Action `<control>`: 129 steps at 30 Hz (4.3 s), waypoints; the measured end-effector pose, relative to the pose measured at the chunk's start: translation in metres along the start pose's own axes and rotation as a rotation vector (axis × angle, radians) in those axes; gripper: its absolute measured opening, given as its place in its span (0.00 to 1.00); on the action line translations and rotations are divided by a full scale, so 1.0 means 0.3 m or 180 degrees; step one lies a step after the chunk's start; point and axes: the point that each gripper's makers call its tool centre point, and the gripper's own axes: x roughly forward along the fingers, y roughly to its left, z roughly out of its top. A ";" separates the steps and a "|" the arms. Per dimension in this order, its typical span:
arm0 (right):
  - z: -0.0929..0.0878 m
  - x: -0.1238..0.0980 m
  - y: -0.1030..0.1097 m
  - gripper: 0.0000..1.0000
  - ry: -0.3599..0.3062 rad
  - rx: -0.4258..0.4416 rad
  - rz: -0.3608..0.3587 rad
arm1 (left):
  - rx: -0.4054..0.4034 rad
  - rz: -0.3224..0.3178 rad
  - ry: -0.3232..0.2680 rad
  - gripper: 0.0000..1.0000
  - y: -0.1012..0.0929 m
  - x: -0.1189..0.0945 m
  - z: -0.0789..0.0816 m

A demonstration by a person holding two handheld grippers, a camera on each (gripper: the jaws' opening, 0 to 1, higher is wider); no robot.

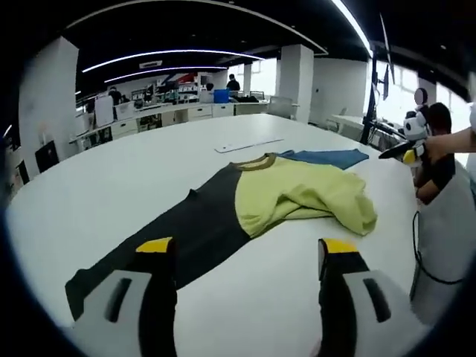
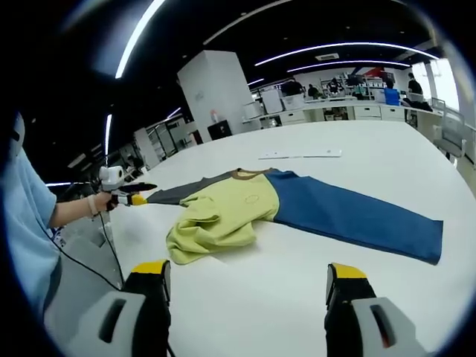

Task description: Fold the garment on the visible template until the final outline fits inside the template.

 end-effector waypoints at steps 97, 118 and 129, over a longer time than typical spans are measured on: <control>-0.070 0.152 0.059 0.73 0.0057 0.0059 0.0201 | 0.0348 -0.0345 0.0562 0.00 -0.455 0.384 0.143; -0.105 0.364 0.130 0.40 0.0343 0.0048 0.0348 | -0.0346 0.0265 0.0427 0.00 -0.250 0.073 0.021; -0.050 0.415 0.105 0.19 0.0088 0.0886 0.0131 | -0.0733 0.0373 0.0324 0.00 -0.238 -0.006 -0.024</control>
